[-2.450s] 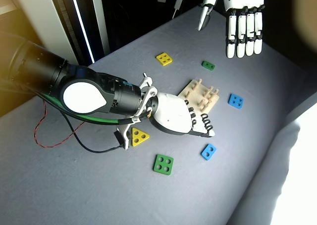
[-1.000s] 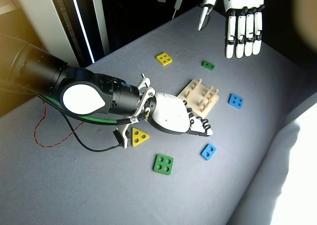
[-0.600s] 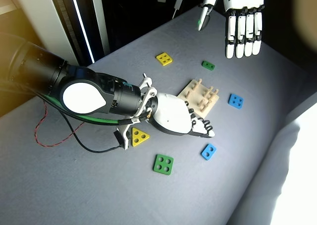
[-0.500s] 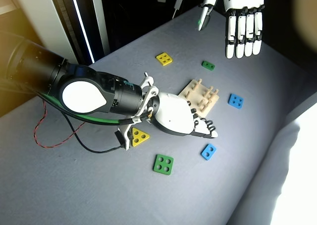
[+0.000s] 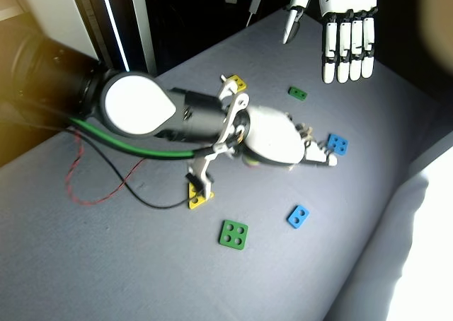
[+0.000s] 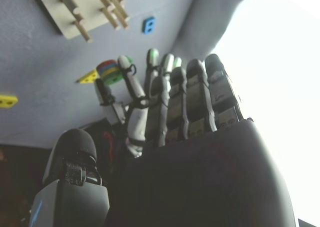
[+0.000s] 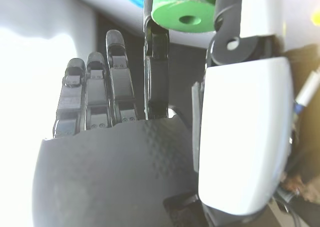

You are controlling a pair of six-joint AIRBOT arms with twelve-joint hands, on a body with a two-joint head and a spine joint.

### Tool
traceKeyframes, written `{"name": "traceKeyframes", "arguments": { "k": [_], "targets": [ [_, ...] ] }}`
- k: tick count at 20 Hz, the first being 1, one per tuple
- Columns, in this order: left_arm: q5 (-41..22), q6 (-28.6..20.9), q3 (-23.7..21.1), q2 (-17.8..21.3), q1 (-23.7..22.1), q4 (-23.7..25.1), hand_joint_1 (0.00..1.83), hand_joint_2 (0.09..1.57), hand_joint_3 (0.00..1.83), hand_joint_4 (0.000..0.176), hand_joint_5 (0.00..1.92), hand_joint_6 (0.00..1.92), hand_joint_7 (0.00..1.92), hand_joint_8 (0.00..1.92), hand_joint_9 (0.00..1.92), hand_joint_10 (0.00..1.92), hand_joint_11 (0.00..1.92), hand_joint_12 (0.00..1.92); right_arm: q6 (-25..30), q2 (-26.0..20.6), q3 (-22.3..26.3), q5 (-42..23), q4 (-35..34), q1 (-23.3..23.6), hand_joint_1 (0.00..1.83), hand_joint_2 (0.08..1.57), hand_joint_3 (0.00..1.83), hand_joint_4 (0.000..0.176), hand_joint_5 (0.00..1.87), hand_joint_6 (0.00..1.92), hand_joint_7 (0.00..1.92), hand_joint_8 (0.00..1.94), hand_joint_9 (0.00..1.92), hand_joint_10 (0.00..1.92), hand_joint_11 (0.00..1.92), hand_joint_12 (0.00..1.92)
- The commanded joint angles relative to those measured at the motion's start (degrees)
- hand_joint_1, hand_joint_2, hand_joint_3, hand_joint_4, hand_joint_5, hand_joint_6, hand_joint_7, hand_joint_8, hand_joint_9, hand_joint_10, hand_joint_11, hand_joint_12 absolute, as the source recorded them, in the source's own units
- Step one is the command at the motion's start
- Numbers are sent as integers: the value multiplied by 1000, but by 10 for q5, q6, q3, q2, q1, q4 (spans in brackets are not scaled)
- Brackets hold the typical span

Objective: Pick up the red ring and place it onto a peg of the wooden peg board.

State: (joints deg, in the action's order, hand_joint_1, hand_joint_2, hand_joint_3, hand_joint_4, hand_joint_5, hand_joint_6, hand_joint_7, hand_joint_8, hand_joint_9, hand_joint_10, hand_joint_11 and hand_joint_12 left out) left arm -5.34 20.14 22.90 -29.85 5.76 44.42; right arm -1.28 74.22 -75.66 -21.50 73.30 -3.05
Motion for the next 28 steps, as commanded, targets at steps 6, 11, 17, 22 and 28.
{"name": "traceKeyframes", "arguments": {
  "k": [6,11,17,22,28],
  "targets": [
    [-39,1,1,7,-10,0,0,1235,0,0,152,1,122,1,74,0,0,68,17,30,-39,-38,6,31,1135,950,0,158,1502,19,344,8,95,7,0,0],
    [-38,1,0,7,-10,0,0,1224,0,0,173,3,143,5,77,4,3,32,17,78,-88,-37,36,32,1127,954,0,176,1498,18,325,15,87,14,0,0],
    [-38,1,1,7,-10,0,0,1223,0,0,169,0,129,0,72,3,10,23,18,94,-93,-37,37,28,1129,954,0,171,1499,19,324,11,82,9,0,0],
    [-38,1,1,7,-10,0,0,1227,2,0,159,1,114,1,48,0,0,0,18,99,-86,-28,40,20,1130,953,0,173,1500,20,324,9,103,14,0,0],
    [-38,1,0,7,-10,0,0,1225,2,0,165,10,130,12,76,15,13,7,18,104,-76,-21,49,11,1124,956,1,176,1496,19,311,0,91,4,0,0]
  ]
}}
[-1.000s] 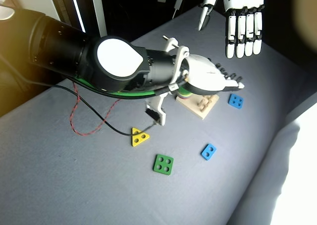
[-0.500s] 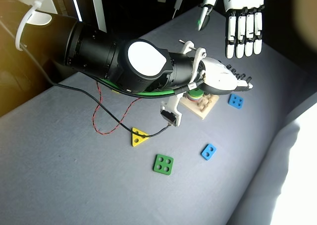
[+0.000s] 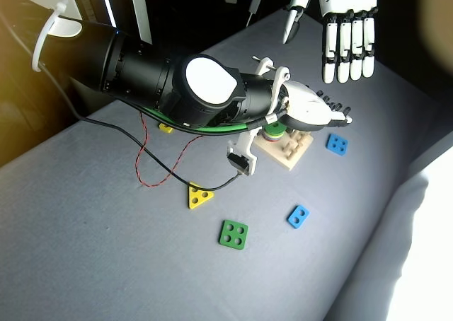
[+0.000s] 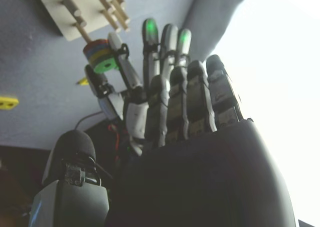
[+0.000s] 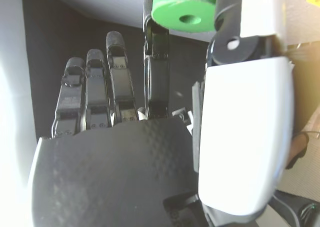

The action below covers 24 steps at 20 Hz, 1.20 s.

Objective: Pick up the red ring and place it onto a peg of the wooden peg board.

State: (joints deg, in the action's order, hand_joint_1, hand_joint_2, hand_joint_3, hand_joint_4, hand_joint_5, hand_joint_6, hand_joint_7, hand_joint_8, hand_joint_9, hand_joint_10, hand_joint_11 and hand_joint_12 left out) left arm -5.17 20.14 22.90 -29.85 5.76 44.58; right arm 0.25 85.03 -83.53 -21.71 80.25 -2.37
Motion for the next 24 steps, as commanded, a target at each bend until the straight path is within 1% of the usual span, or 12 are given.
{"name": "traceKeyframes", "arguments": {
  "k": [1,3,4,6,9,11,13,15,19,23,24],
  "targets": [
    [-40,1,1,7,-10,-1,0,1228,3,0,161,8,126,10,74,13,9,6,3,-3,2,-19,-21,4,1124,956,1,176,1496,19,309,0,89,3,0,0],
    [-40,1,1,7,-10,-1,0,1229,3,0,171,10,132,10,78,12,17,10,3,3,2,-13,-21,4,1124,956,0,176,1497,20,337,10,105,9,0,0],
    [-40,1,0,7,-10,0,0,1229,3,0,127,1,91,1,40,2,3,1,3,5,3,-7,-21,4,1125,954,0,176,1497,21,340,10,100,6,0,0],
    [-40,1,0,7,-10,0,0,1224,0,0,170,18,133,17,77,17,20,9,3,6,4,-6,-21,4,1125,955,0,176,1497,21,339,8,103,6,0,0],
    [-40,1,0,7,-10,1,0,1226,1,0,168,11,132,11,74,11,8,4,3,6,6,-4,-20,3,1124,956,0,176,1496,21,350,11,111,9,0,0],
    [-40,1,0,7,-10,1,0,1225,1,0,169,10,128,7,67,7,10,5,3,6,6,-4,-20,1,1124,956,0,176,1497,21,317,1,100,4,0,0],
    [-40,1,0,7,-10,1,0,1233,4,0,151,1,107,0,44,0,0,0,1,6,6,-3,-20,-3,1126,954,0,176,1498,22,337,10,107,6,0,0],
    [-40,1,0,7,-10,1,0,1232,2,0,169,7,132,9,77,13,14,7,-3,6,6,-1,-20,-8,1124,955,0,176,1497,22,342,10,123,12,0,0],
    [-40,1,0,7,-10,1,0,1228,0,0,164,3,124,3,65,6,0,0,-13,6,6,0,-20,-16,1126,952,0,176,1499,23,359,13,114,6,0,0],
    [-40,1,0,7,-10,1,0,1226,0,0,166,3,124,3,66,5,0,0,-22,6,5,0,-20,-12,1123,955,0,176,1496,22,334,3,98,0,0,0],
    [-40,1,0,7,-10,1,0,1221,0,0,153,0,107,0,46,0,0,0,-23,6,5,0,-20,-11,1116,957,1,176,1491,19,301,0,62,0,0,0]
  ]
}}
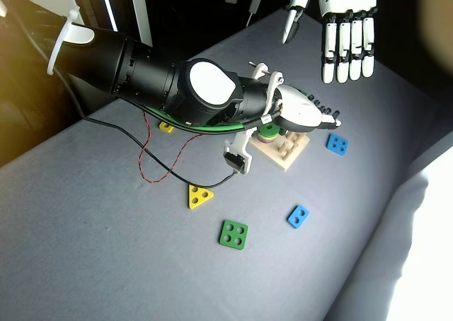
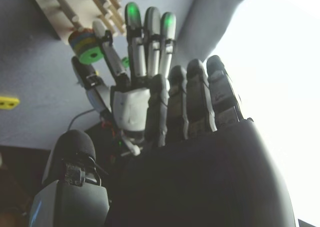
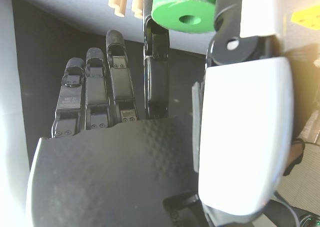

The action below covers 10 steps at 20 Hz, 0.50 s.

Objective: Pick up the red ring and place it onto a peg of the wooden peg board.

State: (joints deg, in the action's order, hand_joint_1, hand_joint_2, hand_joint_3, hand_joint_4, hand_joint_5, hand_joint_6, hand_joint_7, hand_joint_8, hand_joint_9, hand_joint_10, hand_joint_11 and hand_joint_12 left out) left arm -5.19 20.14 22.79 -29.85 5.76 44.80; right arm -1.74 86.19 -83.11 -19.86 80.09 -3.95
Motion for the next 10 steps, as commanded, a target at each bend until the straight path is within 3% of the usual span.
{"name": "traceKeyframes", "arguments": {
  "k": [1,2,4,10],
  "targets": [
    [-40,1,1,7,-10,-1,0,1223,0,0,147,0,102,0,37,0,0,0,-3,-6,0,-19,-19,7,604,744,0,176,544,3,59,0,12,0,0,0],
    [-40,1,1,7,-10,-1,0,1226,0,0,137,0,93,0,24,0,0,0,-3,-6,-1,-19,-19,9,471,627,0,176,227,0,1,0,0,0,0,0],
    [-40,1,1,7,-10,0,0,1213,0,0,124,0,81,0,20,0,0,0,-3,-5,-1,-19,-19,15,406,618,0,176,99,0,0,0,0,0,0,0],
    [-40,1,1,7,-10,0,0,1200,0,0,139,7,101,6,42,7,0,0,-2,-7,-1,-11,-19,25,450,646,0,176,118,9,0,0,0,0,0,0]
  ]
}}
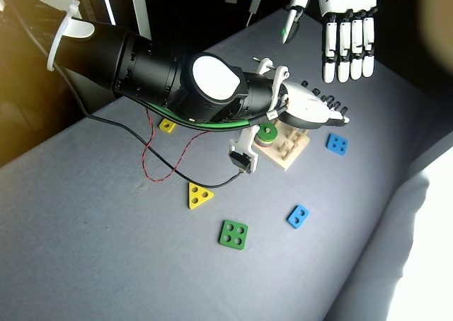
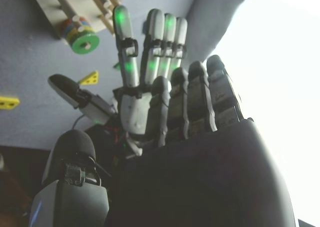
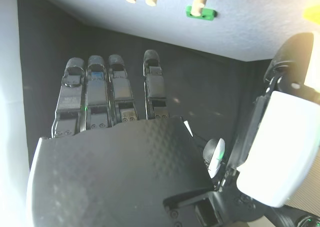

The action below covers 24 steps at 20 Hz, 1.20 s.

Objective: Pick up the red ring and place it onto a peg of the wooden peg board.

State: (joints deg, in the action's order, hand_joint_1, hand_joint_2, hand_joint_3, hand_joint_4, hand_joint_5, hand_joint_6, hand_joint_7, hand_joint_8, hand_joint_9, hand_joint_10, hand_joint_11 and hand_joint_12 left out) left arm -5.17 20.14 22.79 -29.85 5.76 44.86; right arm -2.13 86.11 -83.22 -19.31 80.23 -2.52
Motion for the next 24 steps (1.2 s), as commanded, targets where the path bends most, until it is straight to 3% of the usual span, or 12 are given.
{"name": "traceKeyframes", "arguments": {
  "k": [1,6,8,11,14,15,16,18,20,24],
  "targets": [
    [-40,1,1,7,-10,-1,0,1202,0,0,142,8,105,7,49,10,0,0,8,-9,0,-17,-20,15,413,649,0,176,110,4,0,0,0,0,0,0],
    [-39,1,2,7,-9,-7,0,1210,0,0,159,20,130,19,79,18,27,13,34,-73,29,-42,-8,27,420,679,6,176,142,10,0,0,0,0,0,0],
    [-39,1,2,7,-8,-6,0,1209,0,0,121,1,94,2,50,4,0,0,68,-120,60,-58,38,23,426,694,11,167,135,6,0,0,0,0,0,0],
    [-39,1,1,7,-8,-5,0,1216,1,0,164,15,130,12,78,12,16,8,134,-181,86,-111,69,21,370,704,13,174,96,0,0,0,0,0,0,0],
    [-39,1,1,8,-5,-5,0,1226,2,0,197,3,171,2,120,8,42,41,151,-248,121,-164,115,22,320,721,17,144,74,0,0,0,0,0,0,0],
    [-39,1,1,8,-5,-5,0,1221,0,0,133,0,98,0,46,1,8,7,151,-267,131,-179,128,22,280,721,16,117,46,0,0,0,0,0,0,0],
    [-39,1,1,8,-5,-5,0,1222,0,0,140,8,104,8,49,7,1,1,152,-281,138,-187,132,21,263,718,13,104,14,0,0,0,0,0,0,0],
    [-39,1,1,8,-5,-5,0,1229,1,0,174,6,144,5,87,9,20,15,158,-313,154,-196,134,19,293,710,8,105,23,7,0,0,0,0,0,0],
    [-39,1,1,8,-5,-5,0,1230,1,0,170,2,146,2,91,6,14,16,160,-339,171,-196,135,19,245,721,11,93,1,0,0,0,0,0,0,0],
    [-39,1,1,8,-4,-5,0,1238,4,0,152,4,121,3,73,5,2,1,169,-378,204,-204,155,25,205,750,19,36,0,0,0,0,0,0,0,0]
  ]
}}
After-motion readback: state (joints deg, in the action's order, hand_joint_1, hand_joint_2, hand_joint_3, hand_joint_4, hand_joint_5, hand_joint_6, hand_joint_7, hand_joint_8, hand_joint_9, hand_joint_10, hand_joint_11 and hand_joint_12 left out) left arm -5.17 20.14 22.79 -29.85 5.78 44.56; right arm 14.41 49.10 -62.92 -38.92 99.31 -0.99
